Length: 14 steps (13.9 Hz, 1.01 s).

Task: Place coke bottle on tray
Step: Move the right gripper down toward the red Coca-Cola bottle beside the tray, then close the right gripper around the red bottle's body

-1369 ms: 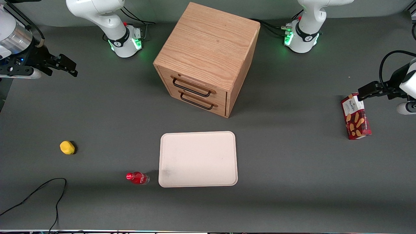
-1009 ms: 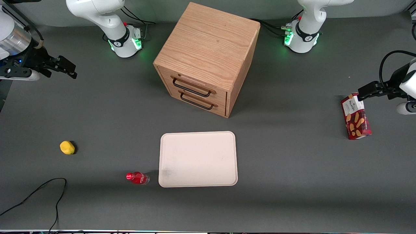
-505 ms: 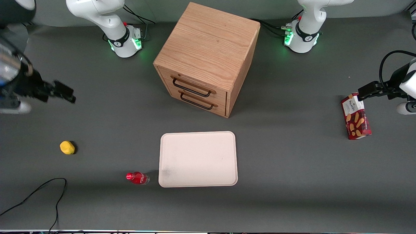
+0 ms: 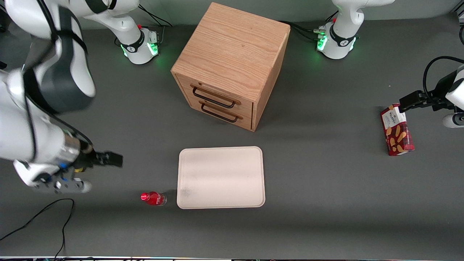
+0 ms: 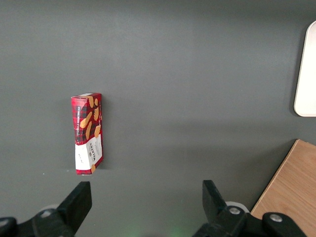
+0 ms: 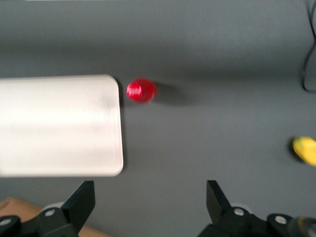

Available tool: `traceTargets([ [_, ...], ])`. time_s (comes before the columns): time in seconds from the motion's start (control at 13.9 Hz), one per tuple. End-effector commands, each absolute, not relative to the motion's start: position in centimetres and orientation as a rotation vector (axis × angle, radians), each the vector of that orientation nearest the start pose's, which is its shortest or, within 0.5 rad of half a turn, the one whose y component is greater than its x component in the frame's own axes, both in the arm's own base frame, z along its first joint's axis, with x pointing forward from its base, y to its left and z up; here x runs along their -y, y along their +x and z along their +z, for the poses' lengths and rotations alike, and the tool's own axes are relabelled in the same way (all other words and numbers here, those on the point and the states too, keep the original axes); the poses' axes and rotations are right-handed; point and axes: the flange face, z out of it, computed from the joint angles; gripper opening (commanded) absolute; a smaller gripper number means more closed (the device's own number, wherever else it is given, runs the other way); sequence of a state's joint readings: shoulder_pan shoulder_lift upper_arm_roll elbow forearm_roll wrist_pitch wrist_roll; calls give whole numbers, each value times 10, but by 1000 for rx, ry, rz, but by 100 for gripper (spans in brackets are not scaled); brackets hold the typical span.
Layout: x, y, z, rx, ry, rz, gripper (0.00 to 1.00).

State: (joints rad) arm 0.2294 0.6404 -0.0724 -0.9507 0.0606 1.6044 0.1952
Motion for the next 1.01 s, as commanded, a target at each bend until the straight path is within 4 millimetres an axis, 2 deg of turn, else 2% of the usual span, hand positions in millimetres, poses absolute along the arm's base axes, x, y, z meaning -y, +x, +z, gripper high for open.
traceTargets([
  [0.0, -145, 742, 469, -63, -3107, -70, 100],
  [0.22, -152, 760, 411, -62, -3112, -83, 100],
  [0.43, -160, 768, 376, -33, -3105, -100, 100],
  [0.72, -172, 774, 343, -12, -3101, -130, 100],
  [0.94, -173, 773, 338, -5, -3103, -121, 99],
])
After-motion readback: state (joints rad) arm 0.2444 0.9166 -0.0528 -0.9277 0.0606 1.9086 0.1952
